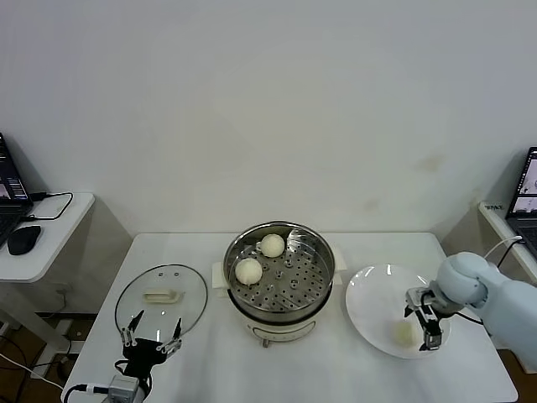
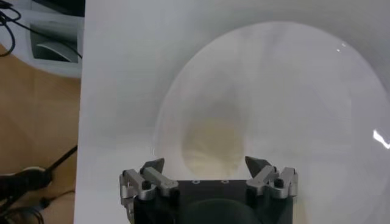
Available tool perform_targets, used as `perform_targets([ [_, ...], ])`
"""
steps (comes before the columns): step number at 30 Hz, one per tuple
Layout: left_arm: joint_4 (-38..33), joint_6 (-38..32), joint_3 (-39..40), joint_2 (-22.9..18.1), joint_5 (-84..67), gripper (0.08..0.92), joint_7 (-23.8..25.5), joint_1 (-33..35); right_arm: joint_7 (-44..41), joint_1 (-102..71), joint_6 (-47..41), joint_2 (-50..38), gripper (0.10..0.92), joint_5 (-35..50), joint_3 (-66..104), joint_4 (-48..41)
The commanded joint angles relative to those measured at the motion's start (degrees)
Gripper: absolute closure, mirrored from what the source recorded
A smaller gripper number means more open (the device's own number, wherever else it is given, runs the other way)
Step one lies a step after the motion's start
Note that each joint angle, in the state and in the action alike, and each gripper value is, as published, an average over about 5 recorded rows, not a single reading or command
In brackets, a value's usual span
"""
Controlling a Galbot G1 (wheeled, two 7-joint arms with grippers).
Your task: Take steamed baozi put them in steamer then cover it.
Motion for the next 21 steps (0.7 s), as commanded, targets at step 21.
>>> perform_targets([
  [21,1.07,-0.04,0.05,-0.09,0.03,0.177,-0.09,-0.36,2.66,-0.91,-0.04,2.89,0.203,-1.23,0.07,-4.58],
])
